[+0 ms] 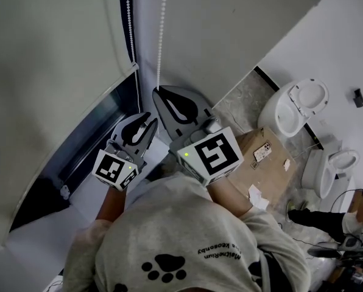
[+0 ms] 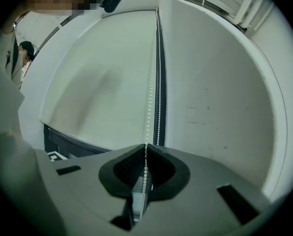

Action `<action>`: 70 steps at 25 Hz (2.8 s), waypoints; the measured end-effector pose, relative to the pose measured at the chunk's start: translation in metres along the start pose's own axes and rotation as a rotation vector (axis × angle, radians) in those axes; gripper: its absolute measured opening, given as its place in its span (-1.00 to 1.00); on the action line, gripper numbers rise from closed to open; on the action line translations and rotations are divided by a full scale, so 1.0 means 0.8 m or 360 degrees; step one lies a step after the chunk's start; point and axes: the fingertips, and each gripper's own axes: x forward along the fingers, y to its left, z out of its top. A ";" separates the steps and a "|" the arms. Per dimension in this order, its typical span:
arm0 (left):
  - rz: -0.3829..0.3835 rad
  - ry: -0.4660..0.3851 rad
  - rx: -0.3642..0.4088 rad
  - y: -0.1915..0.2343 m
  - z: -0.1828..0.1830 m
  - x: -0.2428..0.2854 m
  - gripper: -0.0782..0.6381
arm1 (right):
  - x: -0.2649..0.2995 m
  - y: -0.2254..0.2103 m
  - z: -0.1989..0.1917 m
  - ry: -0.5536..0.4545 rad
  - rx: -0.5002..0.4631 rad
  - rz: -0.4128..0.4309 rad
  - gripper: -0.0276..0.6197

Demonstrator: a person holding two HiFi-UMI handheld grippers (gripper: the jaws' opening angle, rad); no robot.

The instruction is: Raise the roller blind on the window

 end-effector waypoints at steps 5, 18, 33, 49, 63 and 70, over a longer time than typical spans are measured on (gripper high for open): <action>0.0047 0.0004 -0.0008 0.013 0.037 -0.007 -0.55 | 0.004 0.001 0.001 -0.0012 -0.0051 -0.0015 -0.86; 0.0072 -0.0057 0.0065 0.012 0.109 -0.024 -0.55 | 0.011 0.004 -0.062 0.0099 0.0048 0.0001 -0.86; 0.0053 -0.0016 0.0168 0.004 0.138 0.005 -0.54 | 0.021 0.026 -0.165 0.0323 0.0098 0.0089 -0.87; 0.0059 0.0004 0.0254 -0.004 0.143 0.026 -0.53 | 0.009 0.038 -0.228 0.0429 0.0100 0.0135 -0.88; 0.0048 0.0013 0.0272 -0.004 0.147 0.027 -0.72 | 0.007 0.044 -0.230 0.0412 0.0094 0.0171 -0.88; -0.0049 -0.0013 0.0155 -0.009 0.146 0.026 -0.76 | 0.004 0.044 -0.230 0.0413 0.0111 0.0181 -0.88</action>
